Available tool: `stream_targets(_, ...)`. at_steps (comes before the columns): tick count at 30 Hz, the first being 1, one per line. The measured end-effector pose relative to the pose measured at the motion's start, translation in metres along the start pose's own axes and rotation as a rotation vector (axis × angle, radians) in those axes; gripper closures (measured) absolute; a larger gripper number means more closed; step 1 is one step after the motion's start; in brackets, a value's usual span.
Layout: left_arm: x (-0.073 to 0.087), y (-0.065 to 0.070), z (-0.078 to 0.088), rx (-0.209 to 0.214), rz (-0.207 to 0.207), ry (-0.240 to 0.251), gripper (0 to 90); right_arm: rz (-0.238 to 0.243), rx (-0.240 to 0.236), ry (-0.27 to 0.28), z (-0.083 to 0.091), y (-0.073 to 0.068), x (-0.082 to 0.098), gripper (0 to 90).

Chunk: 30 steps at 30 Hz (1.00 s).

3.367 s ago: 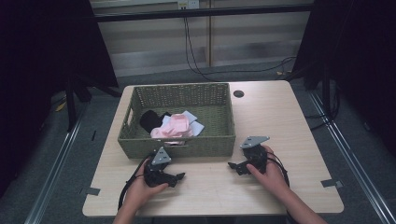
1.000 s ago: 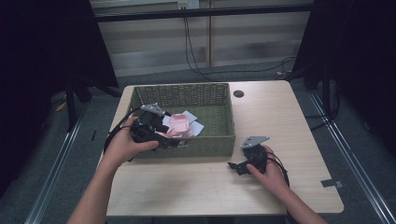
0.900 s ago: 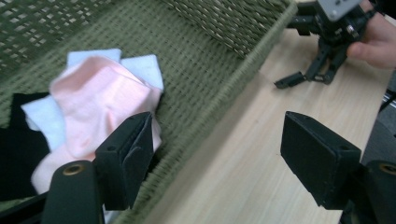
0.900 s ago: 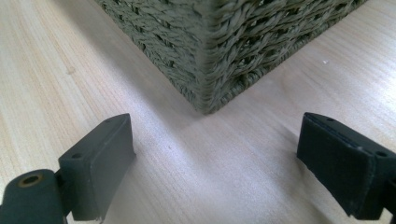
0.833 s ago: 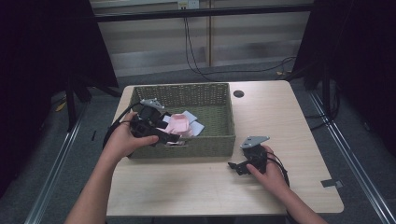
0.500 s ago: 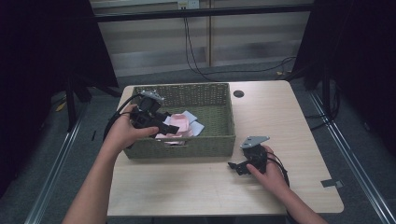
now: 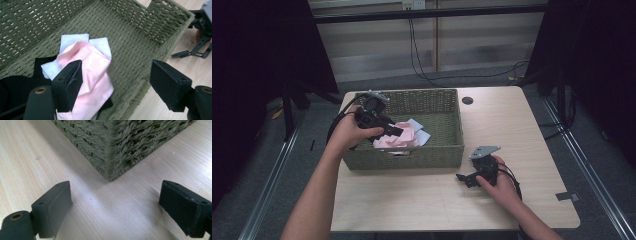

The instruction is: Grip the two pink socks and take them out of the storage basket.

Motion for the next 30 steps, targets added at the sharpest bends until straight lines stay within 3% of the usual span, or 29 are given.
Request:
stream_targets(9,-0.002,-0.017,-0.018,-0.026,0.022,-0.043,26.3,0.003,0.000,0.002,0.000,0.000,0.000,10.2)
stream_targets(19,0.011,-0.033,-0.043,-0.038,0.041,-0.133,26.6,0.004,-0.001,0.002,0.000,0.000,0.000,10.2)
stream_targets(30,0.023,-0.038,-0.078,0.002,0.051,-0.188,27.8,0.006,-0.001,0.002,-0.001,0.000,0.000,10.2)
Point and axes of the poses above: each handheld gripper's, and its own axes: z roughly backward along the jaws, x roughly out of its underside, y roughly to its right, the point moved 10 cm from there along -z, roughly forward along the jaws, and after that the axes turned 4 degrees about y, right-handed, at the moved point
